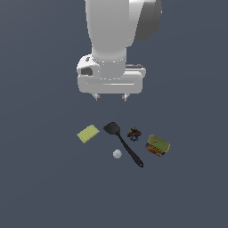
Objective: Pick up a designated object from a clutter of objects.
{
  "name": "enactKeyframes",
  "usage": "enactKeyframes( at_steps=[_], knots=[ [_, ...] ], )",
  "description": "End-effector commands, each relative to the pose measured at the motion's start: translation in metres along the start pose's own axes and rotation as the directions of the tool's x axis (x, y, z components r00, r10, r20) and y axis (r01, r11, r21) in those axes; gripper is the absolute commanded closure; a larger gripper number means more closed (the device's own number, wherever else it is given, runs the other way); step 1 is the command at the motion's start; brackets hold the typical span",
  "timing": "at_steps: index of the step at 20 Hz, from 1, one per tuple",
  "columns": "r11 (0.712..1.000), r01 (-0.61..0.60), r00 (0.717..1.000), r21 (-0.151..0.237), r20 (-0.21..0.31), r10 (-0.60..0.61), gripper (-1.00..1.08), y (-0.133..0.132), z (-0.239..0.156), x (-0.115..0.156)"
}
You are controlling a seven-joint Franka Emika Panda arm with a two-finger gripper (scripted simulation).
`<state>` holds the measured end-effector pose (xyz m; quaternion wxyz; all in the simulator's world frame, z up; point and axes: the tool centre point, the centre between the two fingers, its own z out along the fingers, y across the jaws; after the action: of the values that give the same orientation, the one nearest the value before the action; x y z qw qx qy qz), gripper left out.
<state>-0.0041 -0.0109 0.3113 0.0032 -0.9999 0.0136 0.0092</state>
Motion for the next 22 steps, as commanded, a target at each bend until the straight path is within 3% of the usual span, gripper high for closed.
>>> enactKeyframes(
  at_steps=[1, 12, 22],
  knots=[
    [1.000, 0.000, 1.000, 0.000, 0.000, 0.000, -0.92, 0.000, 0.000, 0.000],
    [0.999, -0.036, 0.998, -0.018, -0.049, 0.035, -0.92, 0.013, -0.018, 0.010],
    [0.994, 0.101, 0.994, -0.038, -0.040, -0.102, -0.92, -0.013, 0.007, 0.028]
  ],
)
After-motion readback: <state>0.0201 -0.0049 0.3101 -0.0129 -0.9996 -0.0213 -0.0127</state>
